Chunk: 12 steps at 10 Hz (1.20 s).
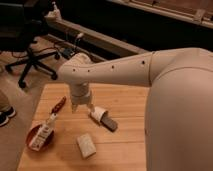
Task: Place the pepper on the white sponge
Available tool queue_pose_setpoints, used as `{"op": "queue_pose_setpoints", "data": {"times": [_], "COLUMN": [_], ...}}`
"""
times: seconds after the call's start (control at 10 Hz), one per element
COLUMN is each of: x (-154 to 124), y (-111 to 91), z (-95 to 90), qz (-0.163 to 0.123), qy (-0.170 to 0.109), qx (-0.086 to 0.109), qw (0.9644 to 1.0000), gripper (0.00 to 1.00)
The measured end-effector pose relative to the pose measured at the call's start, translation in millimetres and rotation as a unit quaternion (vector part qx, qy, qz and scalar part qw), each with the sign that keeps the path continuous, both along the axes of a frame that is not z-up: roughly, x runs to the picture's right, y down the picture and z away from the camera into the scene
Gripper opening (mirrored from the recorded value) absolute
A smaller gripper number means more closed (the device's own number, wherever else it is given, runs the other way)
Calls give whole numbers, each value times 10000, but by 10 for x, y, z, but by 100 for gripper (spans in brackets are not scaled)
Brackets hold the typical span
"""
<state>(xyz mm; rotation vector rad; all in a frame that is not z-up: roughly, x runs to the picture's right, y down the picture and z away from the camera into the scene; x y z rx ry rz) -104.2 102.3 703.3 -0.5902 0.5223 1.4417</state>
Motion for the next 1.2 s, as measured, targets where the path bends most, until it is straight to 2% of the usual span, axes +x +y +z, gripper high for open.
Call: {"op": "queue_pose_setpoints", "data": {"times": [0.2, 0.3, 0.4, 0.5, 0.6, 0.7, 0.9, 1.0, 1.1, 1.2], "x": [-15, -26, -46, -66, -100, -141, -219, -260, -283, -318], "y": [-75, -151, -273, -343, -414, -468, -567, -641, -701, -776], "z": [20, 46, 88, 110, 125, 128, 133, 141, 147, 159], "qz": [-115, -292, -644, -899, -1333, -1739, -2424, -2820, -3097, -3455], "qy": [-166, -340, -642, -848, -1172, -1475, -2035, -2366, -2592, -2882], "qx": [124, 244, 416, 504, 565, 591, 616, 631, 644, 654], "qw": [9997, 9987, 9950, 9911, 9825, 9719, 9466, 9277, 9126, 8906], "gripper": [65, 65, 65, 65, 65, 65, 65, 65, 65, 65]}}
